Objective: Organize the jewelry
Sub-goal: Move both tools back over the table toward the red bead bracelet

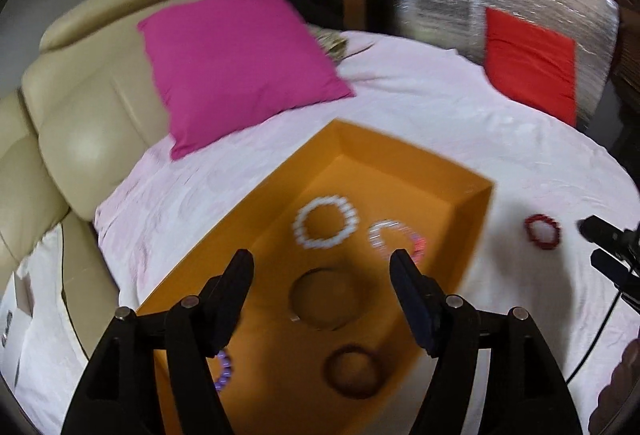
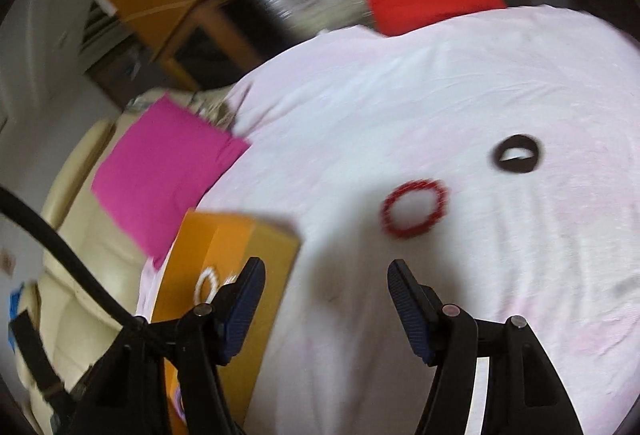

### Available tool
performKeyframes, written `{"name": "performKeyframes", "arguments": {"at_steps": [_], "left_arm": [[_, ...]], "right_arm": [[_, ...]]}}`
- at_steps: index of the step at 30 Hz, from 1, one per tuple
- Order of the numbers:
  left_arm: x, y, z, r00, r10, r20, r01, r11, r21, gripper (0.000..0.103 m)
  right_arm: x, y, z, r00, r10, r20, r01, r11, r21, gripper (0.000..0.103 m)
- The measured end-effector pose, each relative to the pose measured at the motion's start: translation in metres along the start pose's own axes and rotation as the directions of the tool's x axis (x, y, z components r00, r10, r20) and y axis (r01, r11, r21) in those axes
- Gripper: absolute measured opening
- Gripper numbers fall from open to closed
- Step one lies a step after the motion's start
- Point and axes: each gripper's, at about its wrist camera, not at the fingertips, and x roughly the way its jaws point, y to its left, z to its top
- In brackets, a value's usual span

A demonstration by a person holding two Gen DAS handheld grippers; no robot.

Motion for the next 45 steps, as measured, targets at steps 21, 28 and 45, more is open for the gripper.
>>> {"name": "performKeyframes", "arguments": {"at_steps": [21, 28, 45], "left_arm": [[-0.022, -0.176, 0.002, 0.971, -0.207, 0.120, 0.177, 0.960, 0.218, 0.077], [-0.004, -0.195, 0.000, 0.950, -0.276, 0.145, 0.240, 0.944, 0.226, 0.077], [0.016, -0.191, 0.009, 0.951, -0.277, 0.140, 0.237, 0.940, 0.244, 0.077]], "right_arm": [[-0.171, -0.081, 0.045, 0.855, -0.046, 0.516, 0.089, 0.994, -0.059, 0.103], [-0.176, -0.103, 0.052, 0.780, -0.278, 0.561, 0.364, 0.931, -0.044, 0.103], [-0.085, -0.158, 0.080, 0.919, -0.363, 0.153, 0.348, 0.930, 0.115, 0.103]]}}
